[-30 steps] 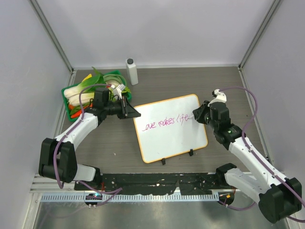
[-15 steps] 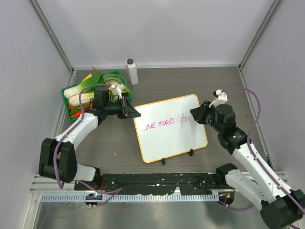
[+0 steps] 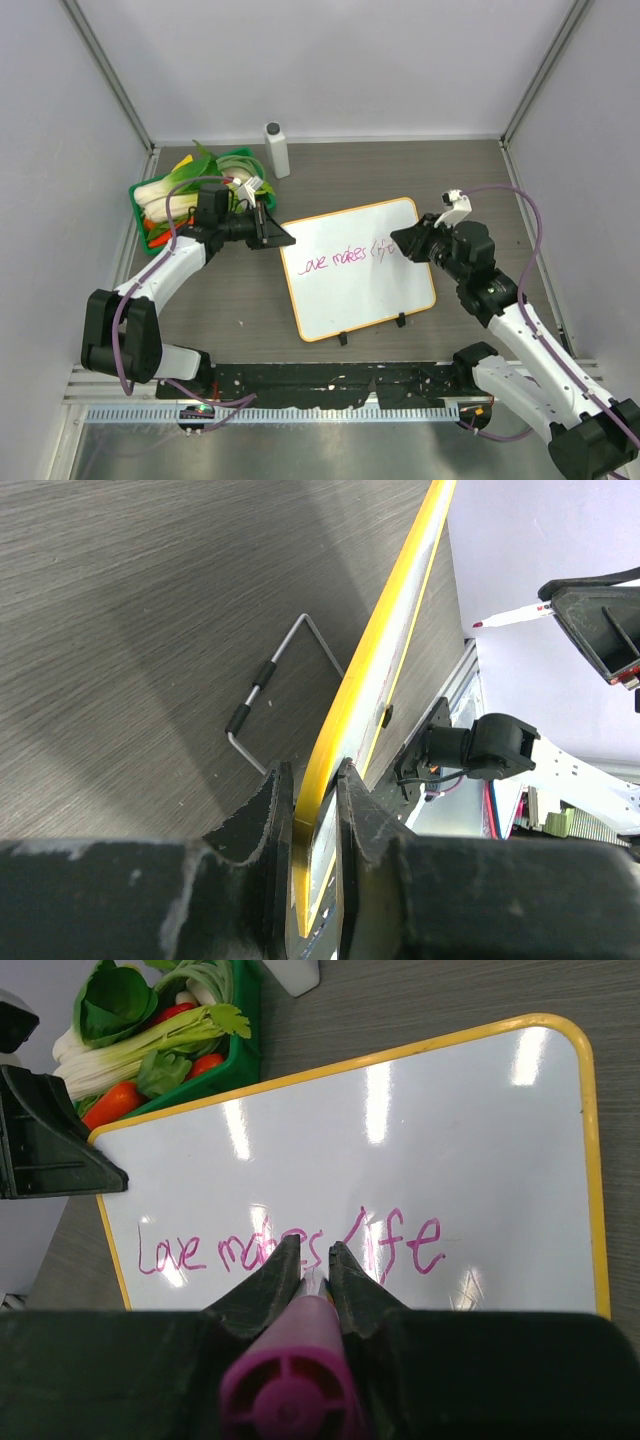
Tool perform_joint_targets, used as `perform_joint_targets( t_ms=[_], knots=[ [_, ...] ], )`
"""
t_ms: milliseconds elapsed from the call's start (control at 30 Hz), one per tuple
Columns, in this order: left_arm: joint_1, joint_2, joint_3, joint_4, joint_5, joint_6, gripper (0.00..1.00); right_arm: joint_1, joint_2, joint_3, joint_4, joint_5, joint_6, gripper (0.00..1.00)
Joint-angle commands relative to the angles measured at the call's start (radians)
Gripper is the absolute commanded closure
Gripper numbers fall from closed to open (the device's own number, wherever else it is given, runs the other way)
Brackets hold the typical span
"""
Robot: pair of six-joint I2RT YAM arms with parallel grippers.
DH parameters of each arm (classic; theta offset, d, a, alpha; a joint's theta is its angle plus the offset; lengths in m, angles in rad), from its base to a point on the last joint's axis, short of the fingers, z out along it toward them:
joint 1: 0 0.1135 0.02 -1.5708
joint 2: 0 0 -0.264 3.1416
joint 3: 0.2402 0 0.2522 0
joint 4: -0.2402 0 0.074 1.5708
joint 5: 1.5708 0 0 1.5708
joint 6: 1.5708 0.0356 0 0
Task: Write a sentence on the whiteboard
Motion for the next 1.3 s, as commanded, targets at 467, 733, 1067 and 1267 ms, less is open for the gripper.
perform_joint_targets(
  t_ms=[467, 733, 1067, 1267],
  knots=[
    [-0.007, 0.051, -0.02, -0.1, -0.193, 0.078, 1.0, 0.269, 0.055, 0.019, 0.117, 0.175, -0.019, 0.99],
    [-0.007, 0.06, -0.017, -0.115, -0.199, 0.084, 1.0, 0.37, 0.111, 0.025, 0.182, 0.269, -0.024, 0.98],
    [-0.007, 0.063, -0.009, -0.122, -0.201, 0.092, 1.0, 0.373, 0.153, 0.046, 0.209, 0.261, -0.033, 0.99],
    [-0.007, 0.065, -0.011, -0.115, -0.195, 0.09, 1.0, 0.378, 0.141, 0.035, 0.202, 0.246, -0.039, 0.99]
  ],
)
